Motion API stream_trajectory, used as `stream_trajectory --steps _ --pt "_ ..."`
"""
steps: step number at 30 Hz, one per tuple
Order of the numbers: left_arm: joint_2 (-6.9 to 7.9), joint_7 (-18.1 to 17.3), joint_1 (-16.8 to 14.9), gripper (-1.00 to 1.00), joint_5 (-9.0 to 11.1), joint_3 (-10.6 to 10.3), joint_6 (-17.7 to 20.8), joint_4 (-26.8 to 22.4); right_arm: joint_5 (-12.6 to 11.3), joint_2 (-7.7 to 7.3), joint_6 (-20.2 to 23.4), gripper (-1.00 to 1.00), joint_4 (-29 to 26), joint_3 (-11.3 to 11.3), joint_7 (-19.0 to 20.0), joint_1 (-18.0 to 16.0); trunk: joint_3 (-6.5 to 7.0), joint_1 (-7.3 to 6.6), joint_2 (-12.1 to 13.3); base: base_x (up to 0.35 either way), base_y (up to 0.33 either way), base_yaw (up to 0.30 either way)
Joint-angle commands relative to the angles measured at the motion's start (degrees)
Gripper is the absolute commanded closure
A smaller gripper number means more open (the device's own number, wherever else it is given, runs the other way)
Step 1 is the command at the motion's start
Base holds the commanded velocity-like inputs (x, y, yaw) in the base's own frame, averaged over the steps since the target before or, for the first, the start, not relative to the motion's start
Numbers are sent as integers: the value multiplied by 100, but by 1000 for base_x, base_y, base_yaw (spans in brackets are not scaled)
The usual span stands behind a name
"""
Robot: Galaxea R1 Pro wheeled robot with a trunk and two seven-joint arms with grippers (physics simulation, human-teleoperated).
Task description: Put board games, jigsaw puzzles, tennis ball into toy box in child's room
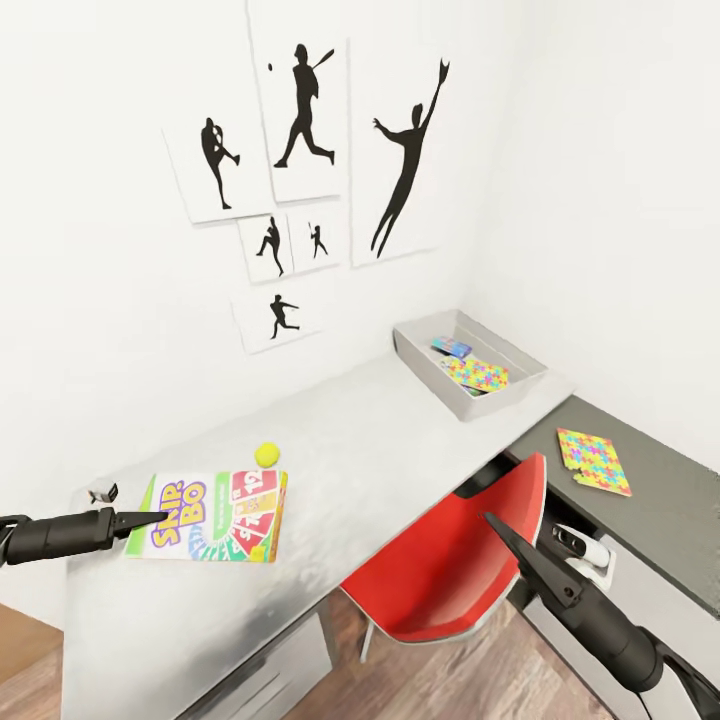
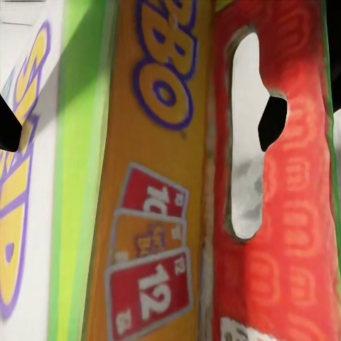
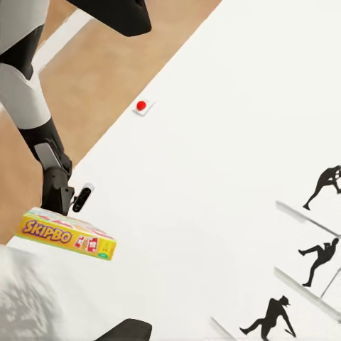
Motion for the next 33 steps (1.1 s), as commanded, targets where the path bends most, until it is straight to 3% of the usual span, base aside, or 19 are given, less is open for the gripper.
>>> stream_trajectory --steps 1,33 --pt "2 -22 -2 100 1 -1 59 -2 -33 -3 50 -100 0 0 4 -5 -2 3 -10 0 0 -173" --pt "-6 -22 -2 100 -3 -1 59 -10 -32 -8 50 -100 0 0 12 -5 260 3 -10 0 0 -170"
